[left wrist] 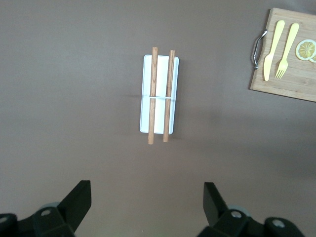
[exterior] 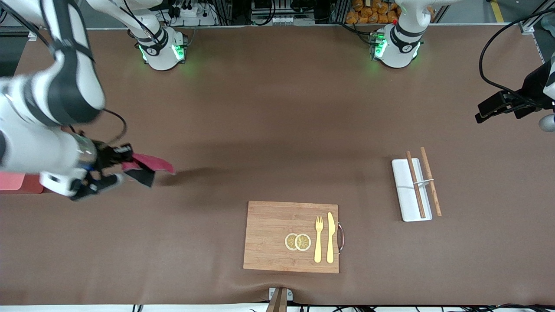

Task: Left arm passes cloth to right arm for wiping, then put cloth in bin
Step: 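Move the cloth over the pink bin and open the right gripper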

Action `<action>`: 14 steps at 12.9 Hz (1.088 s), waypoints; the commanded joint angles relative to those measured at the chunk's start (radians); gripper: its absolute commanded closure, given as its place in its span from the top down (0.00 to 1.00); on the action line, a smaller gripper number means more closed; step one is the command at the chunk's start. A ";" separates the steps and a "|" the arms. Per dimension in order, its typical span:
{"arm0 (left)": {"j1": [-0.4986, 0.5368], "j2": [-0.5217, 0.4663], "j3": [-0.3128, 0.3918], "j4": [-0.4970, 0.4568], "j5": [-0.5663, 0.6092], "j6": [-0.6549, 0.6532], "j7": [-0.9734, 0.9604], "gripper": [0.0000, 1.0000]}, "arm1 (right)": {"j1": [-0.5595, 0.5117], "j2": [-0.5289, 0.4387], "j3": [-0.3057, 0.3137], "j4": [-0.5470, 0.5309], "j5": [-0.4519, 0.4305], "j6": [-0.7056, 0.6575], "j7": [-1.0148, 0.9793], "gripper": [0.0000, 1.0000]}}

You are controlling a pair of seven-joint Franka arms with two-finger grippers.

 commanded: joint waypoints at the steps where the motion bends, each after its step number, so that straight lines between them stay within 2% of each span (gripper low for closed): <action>1: -0.008 -0.018 0.004 -0.019 0.017 0.014 0.008 1.00 | -0.046 -0.076 -0.007 -0.037 0.008 -0.039 0.011 0.00; 6: -0.008 -0.018 0.004 -0.021 0.017 0.014 0.006 1.00 | -0.284 -0.053 -0.010 -0.049 -0.035 -0.044 -0.364 0.00; 10: -0.008 -0.019 0.002 -0.022 0.017 0.014 0.006 1.00 | -0.463 0.005 -0.010 -0.043 -0.200 -0.018 -0.671 0.00; 12: -0.006 -0.019 0.002 -0.022 0.017 0.014 0.006 1.00 | -0.534 0.018 -0.010 -0.039 -0.248 0.055 -0.775 0.00; 14: -0.006 -0.019 0.002 -0.022 0.017 0.014 0.006 1.00 | -0.562 0.018 -0.010 -0.039 -0.335 0.129 -0.812 0.00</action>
